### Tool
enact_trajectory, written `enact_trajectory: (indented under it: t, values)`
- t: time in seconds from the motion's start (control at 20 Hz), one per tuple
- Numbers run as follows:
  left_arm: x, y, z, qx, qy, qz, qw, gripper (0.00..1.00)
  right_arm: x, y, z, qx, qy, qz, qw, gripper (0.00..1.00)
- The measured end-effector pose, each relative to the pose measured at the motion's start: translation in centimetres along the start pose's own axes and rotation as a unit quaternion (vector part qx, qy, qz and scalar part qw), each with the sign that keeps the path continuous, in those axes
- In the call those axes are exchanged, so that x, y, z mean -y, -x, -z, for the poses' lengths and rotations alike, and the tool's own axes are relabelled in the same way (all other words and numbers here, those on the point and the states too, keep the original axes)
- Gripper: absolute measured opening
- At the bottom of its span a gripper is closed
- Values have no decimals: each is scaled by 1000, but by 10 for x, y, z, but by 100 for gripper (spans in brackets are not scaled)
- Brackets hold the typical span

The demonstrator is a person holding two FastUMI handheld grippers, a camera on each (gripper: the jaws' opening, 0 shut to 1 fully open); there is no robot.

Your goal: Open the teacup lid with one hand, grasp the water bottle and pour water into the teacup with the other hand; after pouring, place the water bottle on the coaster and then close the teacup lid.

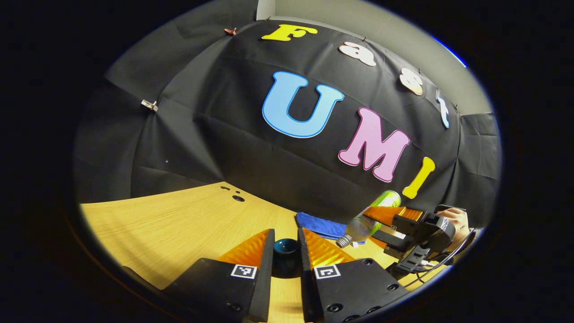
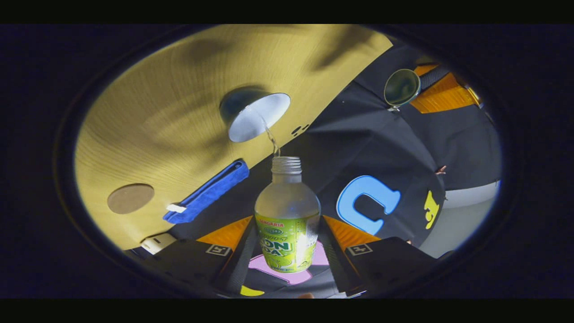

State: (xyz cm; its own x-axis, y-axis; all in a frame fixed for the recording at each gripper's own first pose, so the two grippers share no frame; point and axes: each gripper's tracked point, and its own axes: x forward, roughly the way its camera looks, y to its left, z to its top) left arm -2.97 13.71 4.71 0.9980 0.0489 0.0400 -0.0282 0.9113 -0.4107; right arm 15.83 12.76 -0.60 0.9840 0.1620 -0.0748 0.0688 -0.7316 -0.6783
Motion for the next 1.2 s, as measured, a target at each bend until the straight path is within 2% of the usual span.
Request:
enact_trajectory:
  t: [0.15, 0.2, 0.35, 0.4, 0.65, 0.8, 0.9, 1.05, 1.1, 1.15, 1.2]
  values:
    - [-2, 0, 0, 1, 3, -1, 1000, 35, 2, -1, 4, -1, 14, 9, 1000, 78]
    - [-2, 0, -1, 1, 3, -2, 1000, 32, 2, -2, 5, -3, 17, 13, 1000, 78]
    - [-2, 1, -1, 1, 6, 0, 1000, 32, 2, -1, 8, -2, 20, 16, 1000, 78]
    - [-2, 1, -2, 1, 7, 1, 1000, 35, 3, -3, 7, -1, 21, 18, 1000, 78]
    - [-3, 2, -3, 3, 6, -2, 1000, 32, 3, -1, 6, -1, 25, 22, 999, 78]
    - [-4, 2, -5, 3, 4, -4, 1000, 32, -4, -1, 4, -1, -8, 10, 1000, 78]
    - [-5, 1, -4, 3, 4, -6, 1000, 32, -16, 3, -3, 4, -70, -12, 997, 78]
    - [-6, 1, -3, 1, 3, -9, 1000, 32, -33, 5, -16, 11, -206, -31, 978, 78]
    - [-6, 1, -3, 1, 3, -9, 1000, 32, -42, 2, -15, 7, -252, -39, 967, 76]
    - [-6, 1, -2, 2, 2, -9, 1000, 32, -47, 4, -16, 2, -301, -48, 953, 78]
    - [-6, 1, -3, 2, 1, -8, 1000, 32, -52, 9, -23, 1, -355, -59, 933, 79]
